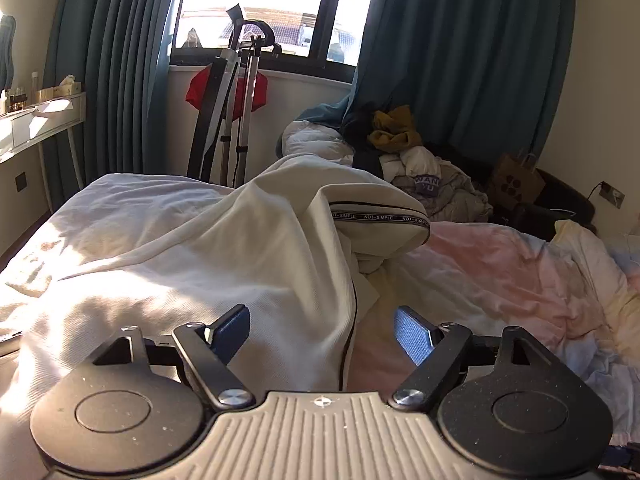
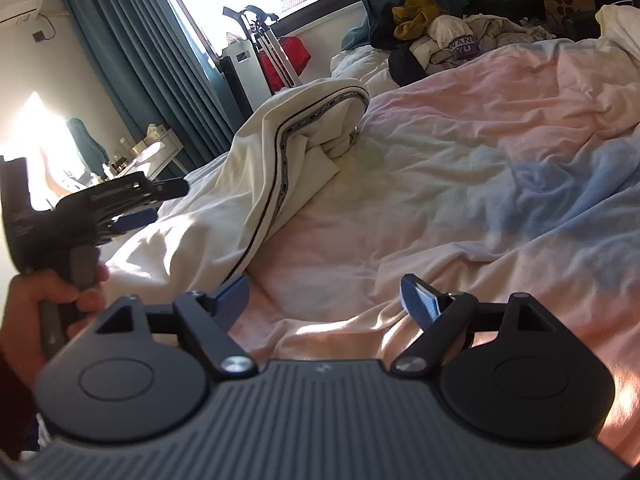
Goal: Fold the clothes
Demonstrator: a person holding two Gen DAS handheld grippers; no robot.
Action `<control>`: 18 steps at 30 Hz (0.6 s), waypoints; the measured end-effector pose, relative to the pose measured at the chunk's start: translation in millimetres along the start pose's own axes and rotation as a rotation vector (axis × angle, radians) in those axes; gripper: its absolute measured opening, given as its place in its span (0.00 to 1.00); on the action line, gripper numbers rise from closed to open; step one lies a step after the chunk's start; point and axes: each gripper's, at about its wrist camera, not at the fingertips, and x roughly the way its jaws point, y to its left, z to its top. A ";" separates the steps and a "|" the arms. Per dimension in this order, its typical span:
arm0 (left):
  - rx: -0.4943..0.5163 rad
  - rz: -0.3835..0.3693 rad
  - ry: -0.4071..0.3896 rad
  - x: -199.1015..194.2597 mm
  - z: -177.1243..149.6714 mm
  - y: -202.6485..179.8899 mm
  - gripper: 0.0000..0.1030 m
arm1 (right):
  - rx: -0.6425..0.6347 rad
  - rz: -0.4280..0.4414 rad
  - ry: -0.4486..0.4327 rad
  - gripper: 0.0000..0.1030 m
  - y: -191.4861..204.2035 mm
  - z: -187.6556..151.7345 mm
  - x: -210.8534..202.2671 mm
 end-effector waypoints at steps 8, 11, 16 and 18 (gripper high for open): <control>0.041 0.085 0.056 134.2 7.2 -35.4 0.67 | 0.060 -0.041 0.030 0.82 -39.2 -1.4 24.9; 0.074 0.122 0.075 161.3 6.6 -41.5 0.56 | 0.115 -0.041 0.085 0.82 -55.9 -3.8 45.5; 0.093 0.132 0.067 166.0 8.3 -41.4 0.08 | 0.165 -0.029 0.097 0.82 -66.3 -4.0 61.6; 0.081 0.113 0.040 153.1 11.7 -39.1 0.06 | 0.160 -0.016 0.091 0.82 -65.4 -3.3 60.9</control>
